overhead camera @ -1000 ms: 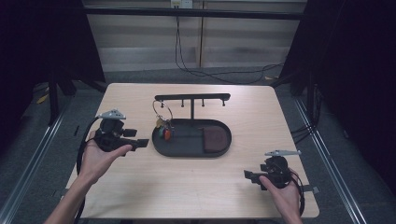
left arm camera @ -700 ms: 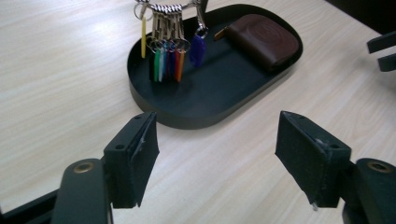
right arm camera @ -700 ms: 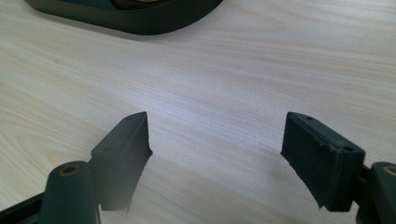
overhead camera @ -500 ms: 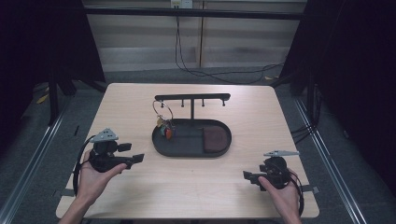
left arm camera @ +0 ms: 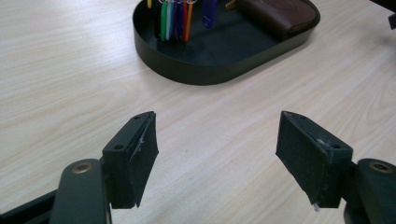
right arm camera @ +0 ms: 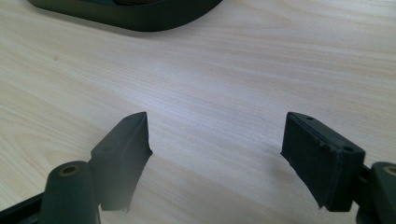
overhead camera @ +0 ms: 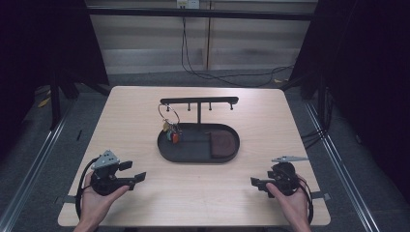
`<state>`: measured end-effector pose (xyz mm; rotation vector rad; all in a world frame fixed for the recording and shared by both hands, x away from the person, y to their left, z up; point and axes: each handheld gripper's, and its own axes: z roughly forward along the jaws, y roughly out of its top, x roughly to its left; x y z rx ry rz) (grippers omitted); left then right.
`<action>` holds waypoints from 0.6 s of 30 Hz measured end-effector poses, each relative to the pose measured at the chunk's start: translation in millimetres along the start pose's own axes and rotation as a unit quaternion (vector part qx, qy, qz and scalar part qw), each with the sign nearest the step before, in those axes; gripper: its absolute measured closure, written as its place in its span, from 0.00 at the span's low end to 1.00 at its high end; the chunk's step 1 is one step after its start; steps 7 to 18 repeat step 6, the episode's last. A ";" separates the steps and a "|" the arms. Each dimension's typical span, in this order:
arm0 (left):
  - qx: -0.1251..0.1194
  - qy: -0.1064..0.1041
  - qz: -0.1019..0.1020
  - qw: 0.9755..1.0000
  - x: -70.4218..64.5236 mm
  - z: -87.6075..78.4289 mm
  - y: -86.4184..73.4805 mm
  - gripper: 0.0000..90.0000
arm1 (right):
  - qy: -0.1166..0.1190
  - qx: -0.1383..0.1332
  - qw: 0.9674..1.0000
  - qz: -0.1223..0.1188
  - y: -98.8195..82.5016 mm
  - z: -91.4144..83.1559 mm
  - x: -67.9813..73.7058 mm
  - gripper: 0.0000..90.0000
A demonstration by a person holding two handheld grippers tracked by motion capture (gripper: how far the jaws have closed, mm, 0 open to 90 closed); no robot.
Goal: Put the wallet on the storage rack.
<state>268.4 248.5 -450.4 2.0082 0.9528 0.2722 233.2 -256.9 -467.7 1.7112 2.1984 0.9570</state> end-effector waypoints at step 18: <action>-0.004 -0.002 -0.009 1.000 3.1 2.1 -7.7 0.32 | 0.003 -0.003 1.000 -0.008 -0.9 1.7 0.4 0.25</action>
